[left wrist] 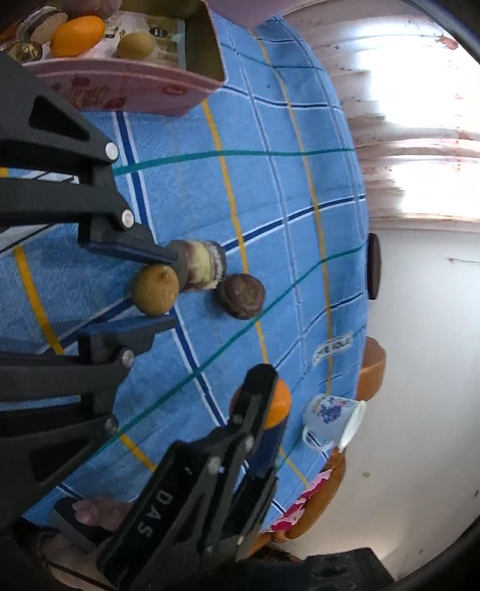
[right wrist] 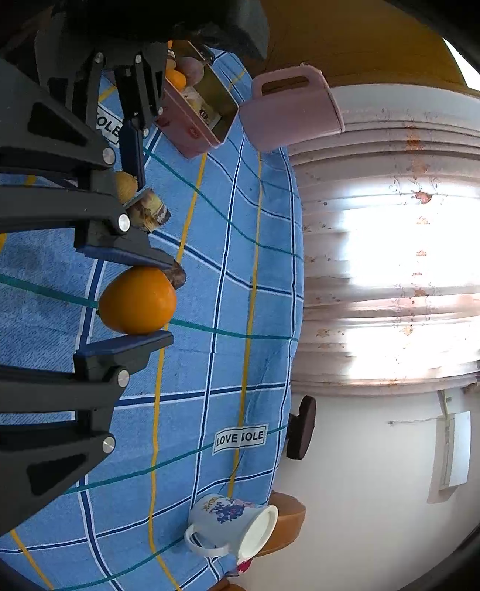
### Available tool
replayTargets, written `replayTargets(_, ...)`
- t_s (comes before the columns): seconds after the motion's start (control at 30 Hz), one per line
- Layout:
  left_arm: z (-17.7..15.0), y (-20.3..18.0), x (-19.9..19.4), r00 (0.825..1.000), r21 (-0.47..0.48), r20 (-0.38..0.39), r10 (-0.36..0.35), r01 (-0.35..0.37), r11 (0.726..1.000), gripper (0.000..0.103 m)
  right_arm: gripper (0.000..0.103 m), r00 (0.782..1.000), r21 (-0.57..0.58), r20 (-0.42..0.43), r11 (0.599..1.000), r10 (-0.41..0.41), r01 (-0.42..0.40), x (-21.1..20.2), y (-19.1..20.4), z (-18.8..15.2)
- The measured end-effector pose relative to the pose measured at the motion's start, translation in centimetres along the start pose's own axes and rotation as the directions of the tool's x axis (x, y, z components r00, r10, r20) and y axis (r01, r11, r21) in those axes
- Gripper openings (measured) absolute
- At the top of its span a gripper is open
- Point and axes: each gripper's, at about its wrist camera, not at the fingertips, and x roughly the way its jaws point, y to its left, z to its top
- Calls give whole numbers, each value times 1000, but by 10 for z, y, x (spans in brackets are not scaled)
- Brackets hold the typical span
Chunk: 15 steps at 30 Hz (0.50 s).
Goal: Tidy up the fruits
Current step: 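Grasp an orange with the right tool while the left tool grasps a kiwi, then carry the kiwi and orange over the tin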
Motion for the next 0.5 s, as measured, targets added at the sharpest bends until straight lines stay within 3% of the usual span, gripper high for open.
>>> replayTargets(0.5, -2, 2, -29, 985, -3, 165, 51, -51, 999, 29, 36, 996, -47, 73, 998, 44, -40, -14, 9, -1)
